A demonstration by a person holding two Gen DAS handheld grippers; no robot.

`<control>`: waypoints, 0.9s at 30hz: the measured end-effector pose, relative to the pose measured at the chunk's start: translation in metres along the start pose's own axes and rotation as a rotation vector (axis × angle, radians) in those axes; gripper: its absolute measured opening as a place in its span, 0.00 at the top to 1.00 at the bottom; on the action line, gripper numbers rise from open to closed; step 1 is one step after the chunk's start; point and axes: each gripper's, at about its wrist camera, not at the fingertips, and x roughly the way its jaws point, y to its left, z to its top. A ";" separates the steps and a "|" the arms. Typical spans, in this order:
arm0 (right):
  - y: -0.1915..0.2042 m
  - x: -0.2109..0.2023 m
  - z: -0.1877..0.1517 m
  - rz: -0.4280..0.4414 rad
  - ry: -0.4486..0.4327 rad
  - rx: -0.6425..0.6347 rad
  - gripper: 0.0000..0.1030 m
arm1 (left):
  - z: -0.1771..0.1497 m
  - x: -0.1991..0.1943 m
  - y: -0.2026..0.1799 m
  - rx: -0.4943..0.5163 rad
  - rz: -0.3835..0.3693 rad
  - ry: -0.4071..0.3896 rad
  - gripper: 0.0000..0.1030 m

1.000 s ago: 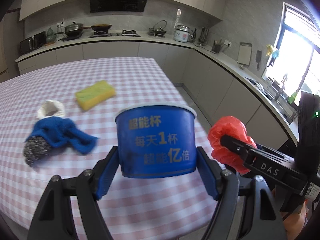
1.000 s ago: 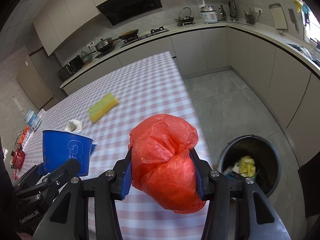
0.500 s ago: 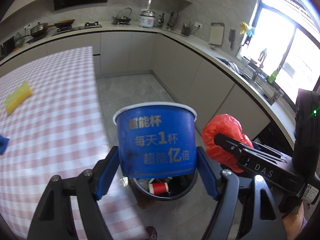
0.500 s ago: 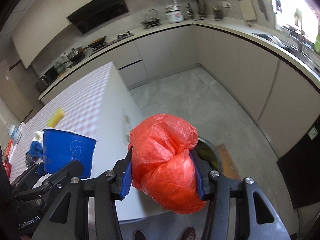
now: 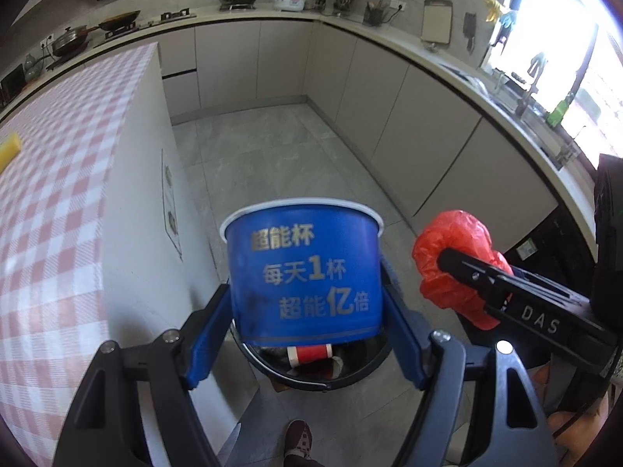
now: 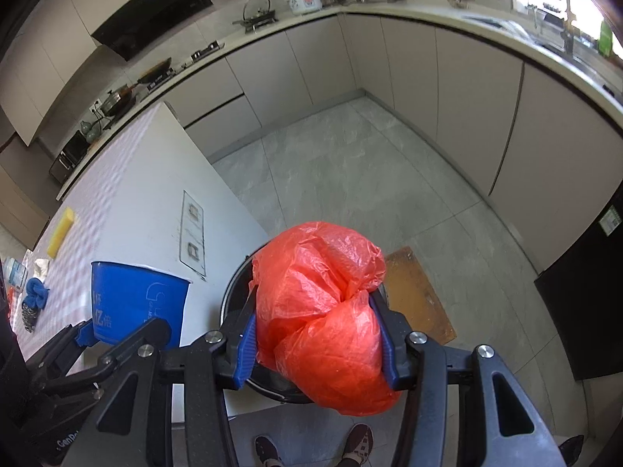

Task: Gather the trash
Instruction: 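Carry the blue cup and red bag over the bucket and open both tools, then move both open tools back toward the blue towel and scrubber on the table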

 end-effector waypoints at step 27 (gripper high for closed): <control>-0.001 0.012 0.021 -0.018 0.000 0.003 0.29 | 0.020 -0.015 -0.019 -0.015 0.062 0.007 0.18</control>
